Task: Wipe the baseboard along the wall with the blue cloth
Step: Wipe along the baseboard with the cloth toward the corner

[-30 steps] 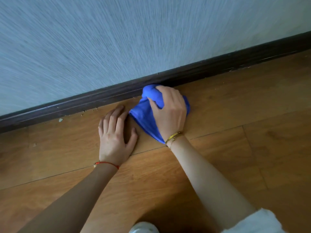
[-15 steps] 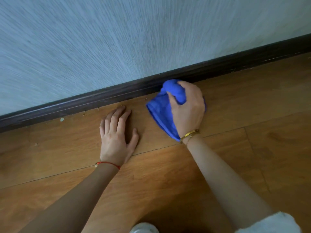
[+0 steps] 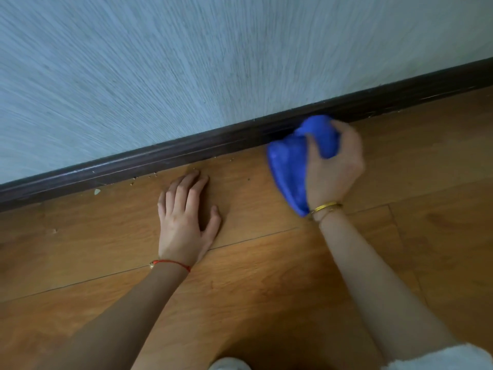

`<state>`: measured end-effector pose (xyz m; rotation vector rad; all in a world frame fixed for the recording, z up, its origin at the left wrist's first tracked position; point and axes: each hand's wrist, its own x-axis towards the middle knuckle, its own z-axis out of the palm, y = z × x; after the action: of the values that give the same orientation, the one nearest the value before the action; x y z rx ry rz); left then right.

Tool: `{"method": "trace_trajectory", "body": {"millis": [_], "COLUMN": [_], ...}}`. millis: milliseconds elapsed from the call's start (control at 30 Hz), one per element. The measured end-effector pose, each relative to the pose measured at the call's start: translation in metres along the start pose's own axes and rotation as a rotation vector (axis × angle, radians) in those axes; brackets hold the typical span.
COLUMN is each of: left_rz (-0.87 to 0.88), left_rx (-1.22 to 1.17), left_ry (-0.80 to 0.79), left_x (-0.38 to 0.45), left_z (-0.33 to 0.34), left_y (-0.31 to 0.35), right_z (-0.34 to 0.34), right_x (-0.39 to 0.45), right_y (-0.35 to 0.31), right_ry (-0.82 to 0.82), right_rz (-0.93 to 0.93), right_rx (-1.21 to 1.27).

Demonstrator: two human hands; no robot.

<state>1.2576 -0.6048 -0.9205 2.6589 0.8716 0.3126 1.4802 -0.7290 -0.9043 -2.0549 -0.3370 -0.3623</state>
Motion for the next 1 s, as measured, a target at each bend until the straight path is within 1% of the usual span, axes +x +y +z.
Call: {"method": "trace_trajectory", "body": {"millis": [33, 100, 167, 267, 300, 333, 367, 433, 467, 500, 533, 600, 700, 767, 800, 933, 1000], "left_rz": [-0.002, -0.005, -0.006, -0.001, -0.001, -0.003, -0.006, -0.012, -0.013, -0.013, -0.012, -0.013, -0.011, -0.015, -0.018, -0.023, -0.023], "left_rx": [0.006, 0.012, 0.008, 0.02, 0.02, 0.019, 0.021, 0.028, 0.03, 0.031, 0.031, 0.03, 0.037, 0.033, 0.03, 0.03, 0.024], "left_ry": [-0.002, -0.007, -0.002, 0.006, 0.003, -0.003, -0.011, -0.021, -0.021, -0.019, -0.016, -0.009, -0.017, -0.029, -0.031, -0.026, -0.028], "left_x": [0.0, 0.0, 0.0, 0.0, 0.0, 0.0, 0.0, 0.0, 0.0, 0.0, 0.0, 0.0, -0.001, -0.001, -0.001, -0.001, -0.001], "left_z": [0.0, 0.0, 0.0, 0.0, 0.0, 0.0, -0.001, -0.001, 0.0, 0.0, 0.001, 0.001, 0.001, 0.0, 0.0, 0.0, 0.0], "left_y": [0.0, 0.0, 0.001, 0.002, 0.002, 0.003, 0.003, 0.004, 0.004, 0.004, 0.004, 0.005, 0.003, 0.003, 0.003, 0.003, 0.003], "right_z": [-0.004, -0.005, 0.003, 0.009, 0.007, 0.003, -0.002, -0.016, -0.022, -0.025, -0.025, -0.017, -0.007, -0.012, -0.016, -0.027, -0.026], "right_x": [0.009, 0.009, -0.004, -0.021, -0.017, -0.009, 0.0, 0.027, 0.041, 0.051, 0.053, 0.039, 0.006, 0.011, 0.02, 0.05, 0.045], "right_y": [0.005, 0.003, -0.009, -0.016, -0.013, -0.007, 0.001, 0.018, 0.026, 0.031, 0.031, 0.02, 0.007, 0.015, 0.021, 0.04, 0.037], "right_ry": [0.049, 0.058, -0.005, -0.175, -0.189, -0.165, -0.109, 0.065, 0.133, 0.167, 0.17, 0.113, -0.093, -0.144, -0.132, 0.021, 0.033], "right_rz": [0.046, 0.028, -0.089, -0.339, -0.363, -0.328, -0.224, 0.046, 0.139, 0.175, 0.169, 0.088, -0.111, -0.164, -0.14, 0.036, 0.058], "right_rx": [0.0, -0.01, -0.009, -0.041, -0.055, -0.05, -0.029, 0.022, 0.027, 0.013, -0.006, -0.011, -0.008, -0.038, -0.049, -0.084, -0.102]}}
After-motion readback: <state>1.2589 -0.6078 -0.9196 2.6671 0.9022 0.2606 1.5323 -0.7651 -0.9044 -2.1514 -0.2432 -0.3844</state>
